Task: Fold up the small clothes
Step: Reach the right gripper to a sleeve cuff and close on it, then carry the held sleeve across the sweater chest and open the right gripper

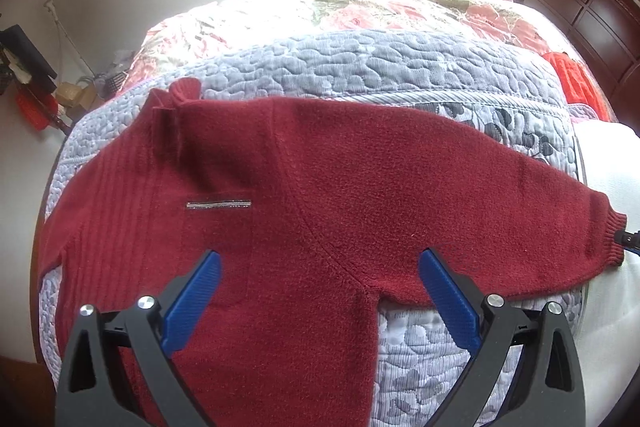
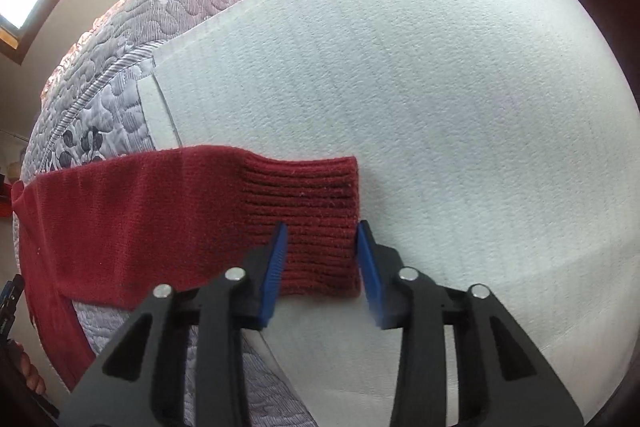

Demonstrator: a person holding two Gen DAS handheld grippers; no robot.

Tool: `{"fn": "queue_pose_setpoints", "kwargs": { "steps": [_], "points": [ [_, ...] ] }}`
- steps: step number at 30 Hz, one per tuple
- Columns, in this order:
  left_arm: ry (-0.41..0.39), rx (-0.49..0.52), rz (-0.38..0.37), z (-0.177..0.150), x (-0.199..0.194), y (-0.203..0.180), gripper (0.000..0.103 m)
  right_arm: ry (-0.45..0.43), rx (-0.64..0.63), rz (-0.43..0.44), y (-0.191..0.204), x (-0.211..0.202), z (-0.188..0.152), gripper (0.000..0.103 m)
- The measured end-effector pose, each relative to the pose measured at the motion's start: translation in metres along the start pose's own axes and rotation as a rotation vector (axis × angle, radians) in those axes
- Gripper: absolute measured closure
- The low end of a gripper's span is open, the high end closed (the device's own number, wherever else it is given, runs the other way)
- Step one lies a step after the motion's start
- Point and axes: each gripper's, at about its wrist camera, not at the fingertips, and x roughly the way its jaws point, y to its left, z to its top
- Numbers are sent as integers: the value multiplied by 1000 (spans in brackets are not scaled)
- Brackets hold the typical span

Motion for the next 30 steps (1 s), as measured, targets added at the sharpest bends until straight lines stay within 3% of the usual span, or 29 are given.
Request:
{"fn": "queue_pose_setpoints", "kwargs": {
  "steps": [2,4,7,12,16,21,30],
  "points": [
    [3,-10,13,-1,1,9,4,13,21,60,-5,0,0,98],
    [6,-19,27,-3,2,19,4,-4,4,52,0,-7,-2,99],
    [6,-35,44,-5,2,37,4,-62,-33,24,15,-30,-10,100],
    [14,-69,72,-8,7,72,4,-153,-98,98,57,-80,-18,100],
    [27,-109,86,-13,11,105,4,-185,-210,221,134,-108,-15,100],
    [36,-150,100,-22,13,144,4,-149,-367,340,242,-108,-31,100],
    [50,-202,126,-34,21,208,4,-10,-519,421,389,-51,-70,100]
  ]
}}
